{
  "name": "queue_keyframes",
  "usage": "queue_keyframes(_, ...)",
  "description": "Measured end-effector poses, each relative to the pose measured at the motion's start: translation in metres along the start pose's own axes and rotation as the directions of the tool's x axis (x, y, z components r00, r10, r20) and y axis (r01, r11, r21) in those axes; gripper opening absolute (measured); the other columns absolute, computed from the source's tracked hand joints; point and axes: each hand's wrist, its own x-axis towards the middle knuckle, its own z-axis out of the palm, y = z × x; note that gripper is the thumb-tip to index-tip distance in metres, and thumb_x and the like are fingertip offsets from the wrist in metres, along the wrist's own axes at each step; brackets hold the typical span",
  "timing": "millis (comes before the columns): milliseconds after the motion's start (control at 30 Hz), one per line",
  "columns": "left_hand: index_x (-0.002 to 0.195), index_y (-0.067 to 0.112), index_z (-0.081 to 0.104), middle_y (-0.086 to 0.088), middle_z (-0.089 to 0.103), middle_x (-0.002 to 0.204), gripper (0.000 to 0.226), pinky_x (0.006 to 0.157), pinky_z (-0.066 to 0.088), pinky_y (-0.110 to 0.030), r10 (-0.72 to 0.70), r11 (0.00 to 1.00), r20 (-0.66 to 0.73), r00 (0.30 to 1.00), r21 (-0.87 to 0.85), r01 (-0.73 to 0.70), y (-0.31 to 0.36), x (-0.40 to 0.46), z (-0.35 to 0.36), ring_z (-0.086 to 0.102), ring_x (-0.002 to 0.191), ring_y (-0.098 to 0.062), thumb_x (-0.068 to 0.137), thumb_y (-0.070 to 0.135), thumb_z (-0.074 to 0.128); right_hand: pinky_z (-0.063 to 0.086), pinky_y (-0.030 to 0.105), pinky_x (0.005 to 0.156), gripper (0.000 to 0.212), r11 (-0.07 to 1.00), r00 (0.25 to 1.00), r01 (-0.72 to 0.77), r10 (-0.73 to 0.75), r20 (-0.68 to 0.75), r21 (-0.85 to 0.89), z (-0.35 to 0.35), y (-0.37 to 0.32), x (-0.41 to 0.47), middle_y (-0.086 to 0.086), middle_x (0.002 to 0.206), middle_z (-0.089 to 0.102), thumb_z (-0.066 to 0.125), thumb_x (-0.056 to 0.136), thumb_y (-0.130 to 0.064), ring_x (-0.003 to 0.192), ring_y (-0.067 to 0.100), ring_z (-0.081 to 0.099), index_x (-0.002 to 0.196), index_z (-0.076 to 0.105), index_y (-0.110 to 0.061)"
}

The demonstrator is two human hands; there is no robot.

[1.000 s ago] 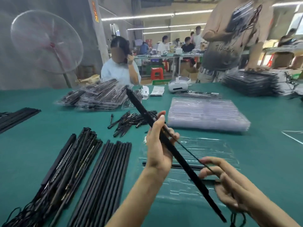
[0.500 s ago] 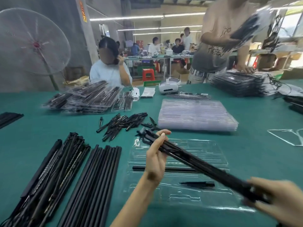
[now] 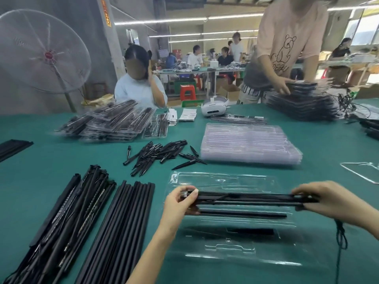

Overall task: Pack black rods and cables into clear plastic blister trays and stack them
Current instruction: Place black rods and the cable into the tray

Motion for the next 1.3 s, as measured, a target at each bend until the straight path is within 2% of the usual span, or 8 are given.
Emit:
queue_keyframes(167, 0.088, 0.017, 0.065, 0.002, 0.066, 0.074, 0.008, 0.049, 0.048, -0.018, 0.079, 0.943, -0.118, 0.99, 0.331, -0.035, -0.019, 0.001, -0.032, 0.057, 0.048, -0.006, 0.087, 0.025, 0.068, 0.039, 0.004, 0.06, 0.05, 0.979, 0.99, 0.053, -0.077, 0.119, 0.197, 0.043, -0.014, -0.012, -0.033, 0.085, 0.065, 0.086, 0.063, -0.004, 0.062, -0.011, 0.054, 0.101, 0.071, -0.032)
queue_keyframes(400, 0.095, 0.021, 0.067, 0.0, 0.064, 0.087, 0.014, 0.051, 0.052, -0.022, 0.123, 0.846, -0.188, 0.974, 0.533, -0.004, -0.032, 0.001, -0.046, 0.06, 0.052, -0.009, 0.087, 0.032, 0.068, 0.033, 0.003, 0.09, 0.056, 0.983, 0.953, 0.122, -0.155, 0.259, 0.138, 0.06, -0.025, -0.01, -0.035, 0.111, 0.051, 0.078, 0.069, -0.053, 0.102, -0.019, 0.047, 0.117, 0.05, -0.05)
queue_keyframes(833, 0.116, 0.022, 0.048, 0.006, 0.037, 0.105, 0.034, 0.069, 0.037, -0.018, 0.306, 0.291, -0.052, 0.951, 0.956, -0.042, -0.039, -0.013, -0.027, 0.048, 0.088, -0.008, 0.098, 0.048, 0.036, 0.042, 0.014, 0.067, 0.028, 0.974, 0.986, 0.056, -0.088, 0.139, 0.218, 0.069, -0.028, -0.021, -0.021, 0.1, 0.054, 0.074, 0.079, -0.045, 0.081, 0.001, 0.053, 0.101, 0.058, -0.049)
queue_keyframes(967, 0.108, 0.021, 0.06, 0.002, 0.047, 0.103, 0.025, 0.08, 0.042, -0.027, 0.341, 0.085, 0.025, 0.94, 0.995, -0.058, -0.029, -0.016, -0.027, 0.051, 0.094, -0.016, 0.088, 0.035, 0.065, 0.043, 0.012, 0.072, 0.02, 0.975, 0.994, 0.053, -0.072, 0.081, 0.217, 0.081, -0.034, -0.017, -0.025, 0.098, 0.053, 0.071, 0.081, -0.044, 0.093, -0.004, 0.052, 0.098, 0.061, -0.045)
queue_keyframes(1033, 0.089, 0.016, 0.069, -0.003, 0.059, 0.091, 0.034, 0.067, 0.05, -0.033, 0.425, 0.094, 0.164, 0.89, 0.97, -0.224, -0.03, -0.015, -0.025, 0.061, 0.08, -0.021, 0.061, 0.017, 0.089, 0.041, 0.01, 0.077, 0.018, 0.985, 0.996, 0.061, -0.069, 0.048, 0.161, 0.089, -0.035, -0.014, -0.028, 0.099, 0.05, 0.066, 0.085, -0.047, 0.096, -0.011, 0.048, 0.101, 0.061, -0.041)
queue_keyframes(1100, 0.104, 0.021, 0.068, 0.002, 0.061, 0.11, 0.035, 0.087, 0.046, -0.03, 0.34, 0.169, 0.31, 0.888, 0.908, -0.382, -0.033, -0.016, -0.019, 0.062, 0.102, -0.02, 0.072, 0.025, 0.082, 0.04, 0.009, 0.08, 0.02, 0.991, 0.997, 0.064, -0.068, 0.032, 0.117, 0.093, -0.036, -0.011, -0.028, 0.101, 0.048, 0.059, 0.088, -0.049, 0.096, -0.015, 0.044, 0.105, 0.061, -0.038)
queue_keyframes(1167, 0.132, 0.035, 0.05, 0.021, 0.036, 0.14, 0.036, 0.109, 0.012, -0.016, 0.254, 0.277, 0.4, 0.881, 0.842, -0.462, -0.044, -0.013, -0.014, 0.025, 0.138, -0.001, 0.096, 0.039, 0.05, 0.041, 0.011, 0.083, 0.023, 0.992, 0.997, 0.054, -0.059, 0.048, 0.11, 0.094, -0.038, -0.01, -0.028, 0.103, 0.046, 0.055, 0.089, -0.053, 0.096, -0.015, 0.043, 0.107, 0.059, -0.038)
queue_keyframes(1300, 0.137, 0.053, 0.029, 0.038, 0.01, 0.142, 0.038, 0.109, -0.007, -0.01, 0.116, 0.408, 0.405, 0.907, 0.813, -0.415, -0.055, -0.003, -0.018, -0.005, 0.136, 0.014, 0.101, 0.042, 0.035, 0.04, 0.011, 0.085, 0.028, 0.993, 0.997, 0.041, -0.049, 0.065, 0.115, 0.09, -0.04, -0.014, -0.029, 0.105, 0.044, 0.054, 0.088, -0.057, 0.099, -0.014, 0.043, 0.109, 0.056, -0.039)
